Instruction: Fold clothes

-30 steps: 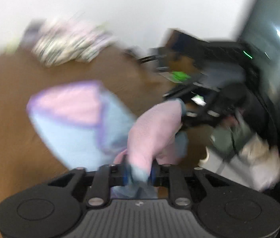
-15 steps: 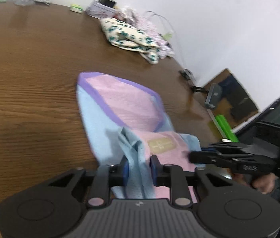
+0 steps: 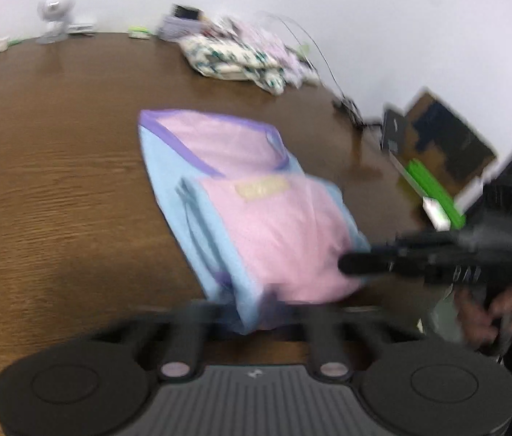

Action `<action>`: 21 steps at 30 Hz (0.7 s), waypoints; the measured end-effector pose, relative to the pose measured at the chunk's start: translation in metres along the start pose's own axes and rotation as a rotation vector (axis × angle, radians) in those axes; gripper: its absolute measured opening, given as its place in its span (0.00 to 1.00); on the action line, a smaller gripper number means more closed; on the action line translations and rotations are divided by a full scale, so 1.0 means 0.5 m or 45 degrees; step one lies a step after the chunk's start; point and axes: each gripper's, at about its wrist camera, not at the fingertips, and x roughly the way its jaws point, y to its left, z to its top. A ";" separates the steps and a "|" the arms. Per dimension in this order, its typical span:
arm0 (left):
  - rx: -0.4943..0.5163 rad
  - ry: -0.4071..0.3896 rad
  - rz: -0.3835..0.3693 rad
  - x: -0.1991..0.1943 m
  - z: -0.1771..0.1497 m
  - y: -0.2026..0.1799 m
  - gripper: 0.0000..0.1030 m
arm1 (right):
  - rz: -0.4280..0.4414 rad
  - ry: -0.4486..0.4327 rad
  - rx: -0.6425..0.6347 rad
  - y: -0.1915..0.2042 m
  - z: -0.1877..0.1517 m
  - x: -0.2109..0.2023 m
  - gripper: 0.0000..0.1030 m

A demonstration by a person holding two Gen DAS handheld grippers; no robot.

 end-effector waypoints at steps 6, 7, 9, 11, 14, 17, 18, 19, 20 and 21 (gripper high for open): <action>-0.053 -0.025 0.012 -0.034 -0.001 0.044 0.01 | -0.054 -0.001 -0.057 -0.011 0.005 -0.059 0.05; -0.071 -0.011 0.022 -0.036 -0.003 0.051 0.01 | -0.081 0.013 -0.078 -0.012 0.003 -0.058 0.05; -0.100 -0.001 0.036 -0.043 -0.004 0.060 0.02 | -0.108 0.015 -0.118 -0.010 0.002 -0.064 0.13; -0.101 -0.061 0.024 -0.065 0.011 0.049 0.08 | -0.092 -0.062 -0.118 -0.004 0.014 -0.093 0.29; -0.097 -0.135 -0.016 -0.073 0.041 0.025 0.30 | -0.074 -0.187 -0.125 0.002 0.044 -0.119 0.39; -0.103 -0.108 -0.022 -0.013 0.078 -0.001 0.37 | -0.063 -0.141 -0.163 -0.005 0.075 -0.059 0.26; -0.117 -0.079 -0.009 0.011 0.088 -0.002 0.37 | -0.084 -0.091 -0.175 -0.014 0.081 -0.025 0.23; -0.137 -0.055 -0.001 0.033 0.097 -0.001 0.37 | -0.093 -0.037 -0.182 -0.025 0.085 0.009 0.20; -0.164 -0.036 0.001 0.052 0.104 0.004 0.37 | -0.078 -0.003 -0.184 -0.033 0.084 0.031 0.20; -0.190 -0.018 0.006 0.069 0.111 0.009 0.37 | -0.055 0.016 -0.186 -0.040 0.082 0.047 0.20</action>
